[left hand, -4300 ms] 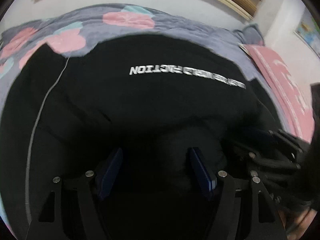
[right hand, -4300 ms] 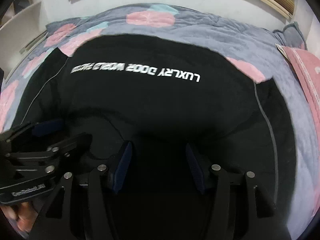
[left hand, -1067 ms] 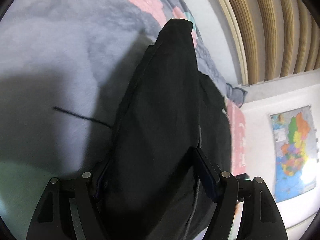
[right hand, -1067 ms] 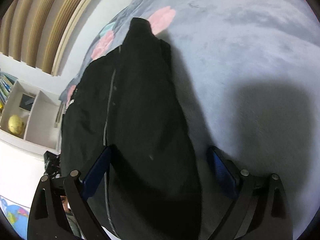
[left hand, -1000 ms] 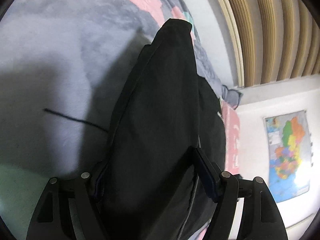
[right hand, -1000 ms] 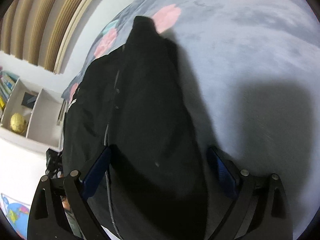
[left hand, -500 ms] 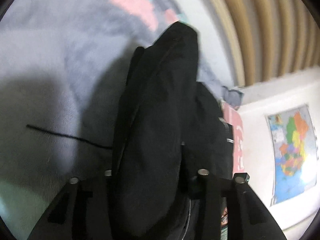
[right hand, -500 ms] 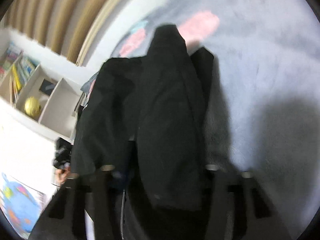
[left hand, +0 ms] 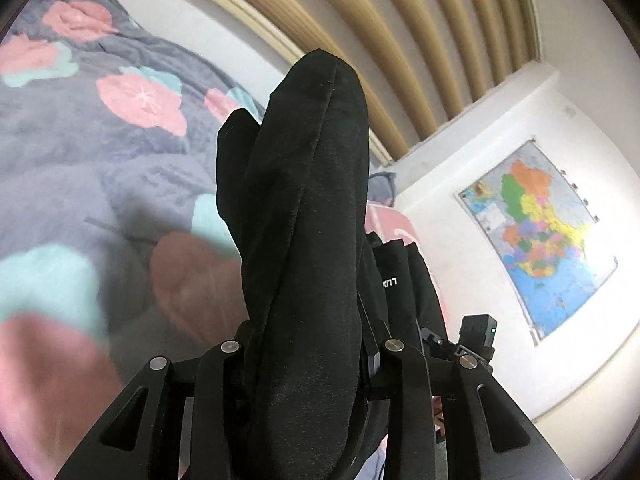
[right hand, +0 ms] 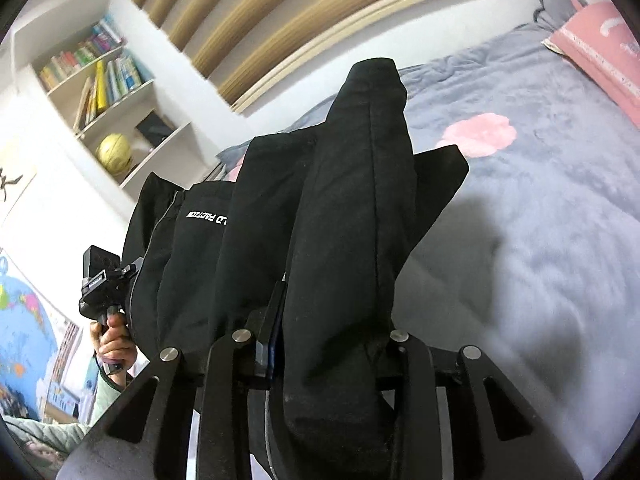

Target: Fold large clothes

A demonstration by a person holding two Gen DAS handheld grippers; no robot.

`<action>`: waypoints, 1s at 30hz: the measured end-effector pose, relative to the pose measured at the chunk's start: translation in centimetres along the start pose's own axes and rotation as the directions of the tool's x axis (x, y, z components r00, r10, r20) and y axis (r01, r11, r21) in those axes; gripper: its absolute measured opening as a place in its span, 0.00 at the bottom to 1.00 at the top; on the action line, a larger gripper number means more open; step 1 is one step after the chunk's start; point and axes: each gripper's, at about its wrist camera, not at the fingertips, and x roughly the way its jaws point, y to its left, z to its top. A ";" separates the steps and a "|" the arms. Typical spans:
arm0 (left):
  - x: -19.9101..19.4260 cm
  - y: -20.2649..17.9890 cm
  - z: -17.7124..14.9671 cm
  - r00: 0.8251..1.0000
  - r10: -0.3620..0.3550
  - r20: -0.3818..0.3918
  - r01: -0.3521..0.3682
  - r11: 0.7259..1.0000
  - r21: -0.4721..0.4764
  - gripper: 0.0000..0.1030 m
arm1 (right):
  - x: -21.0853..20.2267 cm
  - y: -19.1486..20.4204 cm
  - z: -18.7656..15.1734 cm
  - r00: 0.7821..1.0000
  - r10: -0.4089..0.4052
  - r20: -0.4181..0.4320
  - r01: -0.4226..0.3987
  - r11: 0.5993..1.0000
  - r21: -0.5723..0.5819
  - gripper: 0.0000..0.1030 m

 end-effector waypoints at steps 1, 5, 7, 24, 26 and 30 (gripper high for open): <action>-1.8 -0.2 -1.1 1.000 -0.009 0.003 0.009 1.000 -0.010 0.33 | -1.1 1.2 -0.8 1.000 0.005 -0.008 -0.005 1.000 0.002 0.34; -6.5 0.0 -4.2 1.000 -0.009 0.009 0.009 0.999 -0.032 0.33 | -3.6 4.4 -3.5 0.999 -0.025 -0.040 0.024 0.999 -0.029 0.34; -7.5 1.3 -6.2 1.000 -0.005 -0.001 0.005 0.997 -0.072 0.33 | -3.5 4.8 -5.1 0.997 -0.040 -0.069 0.039 0.999 -0.015 0.34; -12.2 9.4 -11.7 0.924 0.382 -0.001 -0.376 0.909 -0.178 0.59 | -7.0 -1.2 -14.1 0.910 -0.405 -0.090 0.415 0.876 0.248 0.70; -12.4 5.1 -11.2 0.904 0.427 0.032 -0.425 0.904 -0.049 0.59 | -7.7 2.1 -13.5 0.895 -0.444 -0.051 0.446 0.880 0.166 0.70; -10.8 -0.6 -12.2 0.896 0.441 0.052 -0.444 0.885 0.138 0.60 | -6.0 9.4 -13.6 0.887 -0.461 -0.023 0.461 0.887 -0.004 0.70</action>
